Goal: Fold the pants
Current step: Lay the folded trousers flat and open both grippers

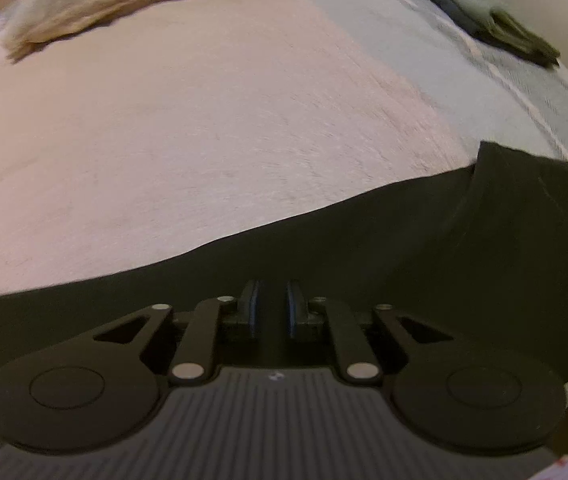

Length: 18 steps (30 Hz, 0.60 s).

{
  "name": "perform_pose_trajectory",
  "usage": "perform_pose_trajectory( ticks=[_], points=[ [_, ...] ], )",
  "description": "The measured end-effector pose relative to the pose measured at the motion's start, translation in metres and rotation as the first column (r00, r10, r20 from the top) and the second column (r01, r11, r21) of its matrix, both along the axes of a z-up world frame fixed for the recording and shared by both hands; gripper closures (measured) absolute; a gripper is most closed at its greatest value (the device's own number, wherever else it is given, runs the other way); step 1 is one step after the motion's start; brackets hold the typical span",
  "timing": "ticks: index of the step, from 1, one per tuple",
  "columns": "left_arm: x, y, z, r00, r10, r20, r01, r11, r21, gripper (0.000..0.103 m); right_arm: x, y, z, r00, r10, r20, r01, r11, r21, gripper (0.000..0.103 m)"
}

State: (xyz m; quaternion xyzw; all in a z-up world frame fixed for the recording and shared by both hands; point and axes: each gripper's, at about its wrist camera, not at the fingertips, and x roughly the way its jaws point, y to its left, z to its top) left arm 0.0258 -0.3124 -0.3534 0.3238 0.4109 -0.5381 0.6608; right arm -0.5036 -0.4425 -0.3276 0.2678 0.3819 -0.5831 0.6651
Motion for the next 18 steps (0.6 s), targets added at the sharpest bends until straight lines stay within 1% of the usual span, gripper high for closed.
perform_pose_trajectory(
  ticks=[1,2,4,5,6,7,8,9,11,13,16,18],
  points=[
    [0.003,0.010,0.004,1.000,0.014,0.007,-0.014,1.000,-0.003,0.093,0.008,0.010,0.006,1.000,0.022,0.009,-0.022,1.000,-0.022,0.075],
    [0.004,0.018,0.005,1.000,0.023,0.011,-0.023,1.000,-0.005,0.093,0.018,0.021,0.008,0.998,0.051,0.023,-0.051,0.998,-0.021,0.075],
    [0.010,0.036,0.004,0.999,0.041,0.017,-0.041,0.999,0.002,0.093,0.043,0.043,-0.001,0.992,0.114,0.047,-0.116,0.993,0.029,0.074],
    [0.015,0.045,0.001,0.998,0.058,0.014,-0.058,0.998,0.013,0.092,0.054,0.052,-0.012,0.990,0.138,0.032,-0.140,0.988,0.065,0.074],
    [0.019,0.052,-0.002,0.998,0.070,0.009,-0.070,0.997,0.024,0.091,0.066,0.062,-0.030,0.987,0.158,-0.010,-0.156,0.980,0.122,0.074],
    [0.025,0.062,-0.005,0.996,0.084,0.010,-0.085,0.996,0.040,0.091,0.074,0.067,-0.044,0.986,0.152,-0.062,-0.142,0.980,0.139,0.074],
    [0.029,0.069,-0.006,0.995,0.096,0.021,-0.097,0.994,0.058,0.091,0.079,0.073,-0.050,0.987,0.132,-0.096,-0.120,0.985,0.125,0.074],
    [0.035,0.077,-0.005,0.994,0.103,0.030,-0.105,0.992,0.073,0.091,0.084,0.077,-0.047,0.989,0.098,-0.113,-0.087,0.991,0.104,0.074],
    [0.047,0.094,0.004,0.994,0.100,0.044,-0.104,0.992,0.078,0.087,0.095,0.083,-0.025,0.994,0.026,-0.110,-0.018,0.997,0.077,0.074],
    [0.060,0.113,0.018,0.993,0.103,0.053,-0.107,0.992,0.068,0.074,0.104,0.094,-0.002,0.999,0.007,-0.039,-0.004,0.998,0.066,0.074],
    [0.077,0.143,0.046,0.991,0.112,0.077,-0.117,0.991,0.059,0.072,0.129,0.125,0.025,0.999,-0.002,0.050,-0.003,0.995,0.101,0.074],
    [0.086,0.160,0.065,0.989,0.113,0.100,-0.121,0.990,0.077,0.070,0.149,0.151,0.040,0.995,0.004,0.098,-0.018,0.990,0.139,0.074]
  ],
)
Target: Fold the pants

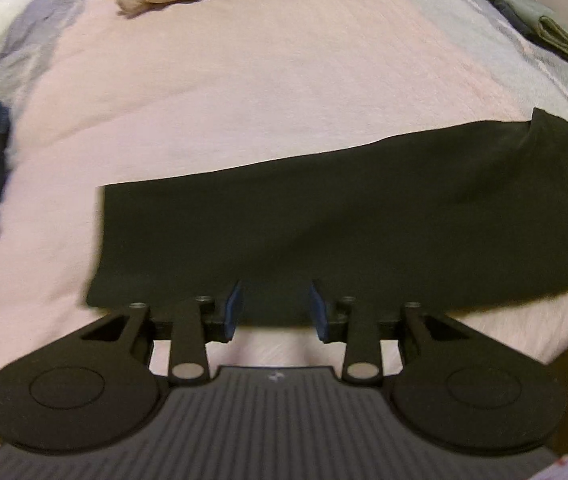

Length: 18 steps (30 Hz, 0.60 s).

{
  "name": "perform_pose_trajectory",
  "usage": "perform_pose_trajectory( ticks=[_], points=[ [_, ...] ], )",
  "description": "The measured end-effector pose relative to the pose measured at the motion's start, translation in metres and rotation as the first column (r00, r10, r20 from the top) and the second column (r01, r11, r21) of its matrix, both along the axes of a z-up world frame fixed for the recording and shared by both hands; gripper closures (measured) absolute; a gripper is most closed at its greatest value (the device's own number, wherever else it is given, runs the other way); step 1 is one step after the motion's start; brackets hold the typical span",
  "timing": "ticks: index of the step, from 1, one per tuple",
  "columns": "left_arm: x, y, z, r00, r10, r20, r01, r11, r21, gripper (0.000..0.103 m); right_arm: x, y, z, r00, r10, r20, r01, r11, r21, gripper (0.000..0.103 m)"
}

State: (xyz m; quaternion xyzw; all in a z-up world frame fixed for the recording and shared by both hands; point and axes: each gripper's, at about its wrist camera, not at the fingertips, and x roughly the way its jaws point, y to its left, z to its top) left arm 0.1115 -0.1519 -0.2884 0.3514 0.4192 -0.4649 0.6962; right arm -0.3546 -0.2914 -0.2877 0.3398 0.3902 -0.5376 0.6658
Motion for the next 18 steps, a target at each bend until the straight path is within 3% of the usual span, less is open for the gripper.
perform_pose_trajectory(
  ticks=[4,8,12,18],
  points=[
    [0.010,0.031,0.040,1.000,0.016,-0.004,-0.016,0.999,0.040,0.059,0.047,0.058,0.025,0.993,0.039,0.108,-0.049,0.994,0.095,0.074],
    [0.013,0.055,0.078,1.000,0.012,-0.012,-0.011,0.999,0.049,0.056,0.092,0.097,0.051,0.985,0.162,0.063,-0.169,0.979,0.111,0.074],
    [0.013,0.072,0.108,1.000,-0.007,-0.003,0.007,1.000,0.019,0.047,0.107,0.116,0.076,0.976,0.206,0.071,-0.212,0.973,0.088,0.073],
    [0.003,0.085,0.145,0.998,-0.068,0.006,0.068,0.997,-0.042,0.042,0.110,0.135,0.099,0.978,0.191,0.085,-0.196,0.979,0.054,0.072]
  ],
)
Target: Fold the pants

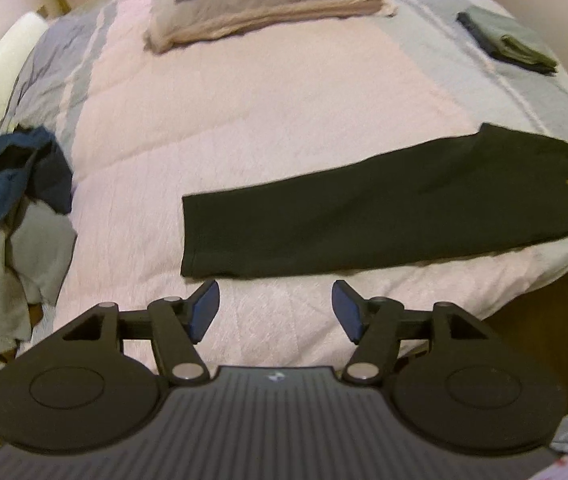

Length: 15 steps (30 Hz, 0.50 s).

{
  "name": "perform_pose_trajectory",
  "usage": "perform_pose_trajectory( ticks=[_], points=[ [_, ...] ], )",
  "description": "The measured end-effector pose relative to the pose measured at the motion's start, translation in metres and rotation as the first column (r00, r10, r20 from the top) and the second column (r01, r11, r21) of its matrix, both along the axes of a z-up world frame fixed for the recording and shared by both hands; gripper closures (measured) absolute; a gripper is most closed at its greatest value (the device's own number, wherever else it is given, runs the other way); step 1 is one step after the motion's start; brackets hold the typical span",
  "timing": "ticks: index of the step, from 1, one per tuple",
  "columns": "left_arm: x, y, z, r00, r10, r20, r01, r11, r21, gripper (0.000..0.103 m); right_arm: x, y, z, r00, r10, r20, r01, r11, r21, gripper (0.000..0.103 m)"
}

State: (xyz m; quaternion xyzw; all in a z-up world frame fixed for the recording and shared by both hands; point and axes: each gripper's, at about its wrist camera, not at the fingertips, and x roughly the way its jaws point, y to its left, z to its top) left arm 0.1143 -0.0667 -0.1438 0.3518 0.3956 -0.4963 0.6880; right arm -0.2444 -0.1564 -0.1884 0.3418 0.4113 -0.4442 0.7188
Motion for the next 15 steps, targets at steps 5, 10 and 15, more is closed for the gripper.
perform_pose_trajectory(
  ticks=[5,10,15],
  points=[
    [-0.007,-0.005,0.010,1.000,-0.030,0.003,0.030,0.999,-0.028,0.040,-0.003,0.002,0.006,1.000,-0.012,0.000,0.012,1.000,0.001,0.071],
    [-0.013,-0.016,0.011,1.000,-0.021,0.003,0.021,0.999,-0.024,0.040,-0.006,-0.006,0.007,1.000,0.000,-0.001,0.000,1.000,0.003,0.071],
    [-0.026,-0.032,0.008,1.000,-0.007,0.013,0.007,1.000,-0.005,0.040,-0.017,-0.027,0.002,1.000,0.021,0.001,-0.021,1.000,0.020,0.071]
  ],
)
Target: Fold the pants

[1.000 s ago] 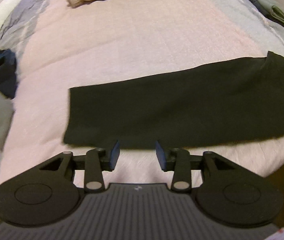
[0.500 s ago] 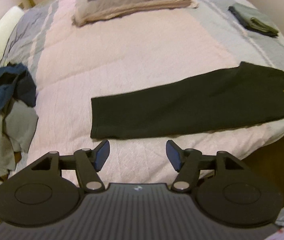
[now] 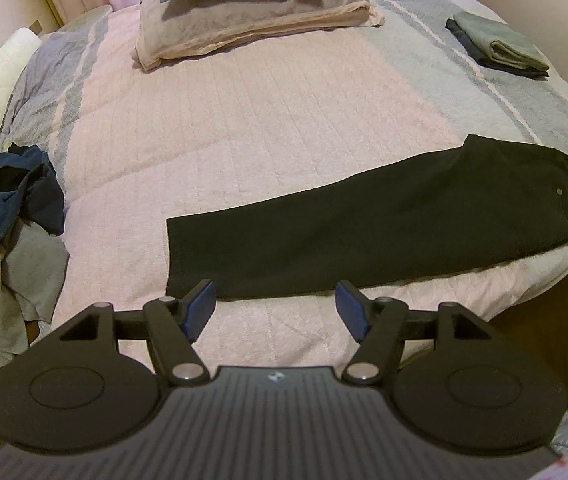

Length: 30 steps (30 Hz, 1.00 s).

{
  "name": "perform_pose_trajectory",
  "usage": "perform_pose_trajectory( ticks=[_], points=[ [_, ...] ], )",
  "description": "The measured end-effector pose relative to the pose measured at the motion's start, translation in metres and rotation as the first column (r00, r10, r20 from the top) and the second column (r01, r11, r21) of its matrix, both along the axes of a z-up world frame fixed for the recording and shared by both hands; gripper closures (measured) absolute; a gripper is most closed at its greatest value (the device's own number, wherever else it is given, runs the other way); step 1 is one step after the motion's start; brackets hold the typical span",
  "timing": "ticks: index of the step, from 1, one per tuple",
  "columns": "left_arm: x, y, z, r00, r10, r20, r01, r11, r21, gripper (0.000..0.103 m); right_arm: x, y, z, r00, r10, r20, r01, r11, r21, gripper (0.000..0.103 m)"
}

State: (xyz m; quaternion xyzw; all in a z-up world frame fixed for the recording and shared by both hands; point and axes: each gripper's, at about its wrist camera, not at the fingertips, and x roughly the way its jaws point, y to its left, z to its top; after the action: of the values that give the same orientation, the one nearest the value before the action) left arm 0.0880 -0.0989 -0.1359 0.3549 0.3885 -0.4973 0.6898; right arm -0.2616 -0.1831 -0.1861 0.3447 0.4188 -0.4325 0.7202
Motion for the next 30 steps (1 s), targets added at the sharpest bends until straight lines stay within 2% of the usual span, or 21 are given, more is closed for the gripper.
perform_pose_trajectory(
  ticks=[6,13,16,22,25,27,30],
  points=[
    [-0.031,-0.032,-0.011,0.998,0.064,0.003,-0.064,0.997,0.035,0.040,-0.026,-0.050,-0.009,0.998,0.067,-0.008,-0.067,0.997,0.038,0.071],
    [-0.076,-0.065,-0.042,0.985,0.160,-0.067,-0.155,0.986,0.066,0.040,-0.074,-0.119,-0.024,0.989,0.143,-0.038,-0.140,0.987,0.076,0.071],
    [-0.091,-0.070,-0.061,0.975,0.212,-0.065,-0.205,0.974,0.097,0.040,-0.090,-0.139,-0.038,0.981,0.182,-0.067,-0.174,0.979,0.106,0.071],
    [-0.093,-0.063,-0.101,0.940,0.310,-0.143,-0.295,0.948,0.117,0.040,-0.102,-0.155,-0.078,0.981,0.181,-0.076,-0.166,0.972,0.168,0.071],
    [-0.082,-0.060,-0.137,0.935,0.305,-0.179,-0.297,0.952,0.068,0.042,-0.096,-0.155,-0.106,0.981,0.185,-0.052,-0.177,0.976,0.129,0.071],
    [-0.076,-0.059,-0.162,0.945,0.279,-0.172,-0.279,0.960,0.024,0.053,-0.094,-0.154,-0.124,0.984,0.173,-0.045,-0.169,0.982,0.081,0.071],
    [-0.059,-0.052,-0.187,0.944,0.262,-0.200,-0.282,0.956,-0.079,0.054,-0.098,-0.151,-0.142,0.984,0.180,0.002,-0.180,0.984,-0.016,0.071]
  ],
)
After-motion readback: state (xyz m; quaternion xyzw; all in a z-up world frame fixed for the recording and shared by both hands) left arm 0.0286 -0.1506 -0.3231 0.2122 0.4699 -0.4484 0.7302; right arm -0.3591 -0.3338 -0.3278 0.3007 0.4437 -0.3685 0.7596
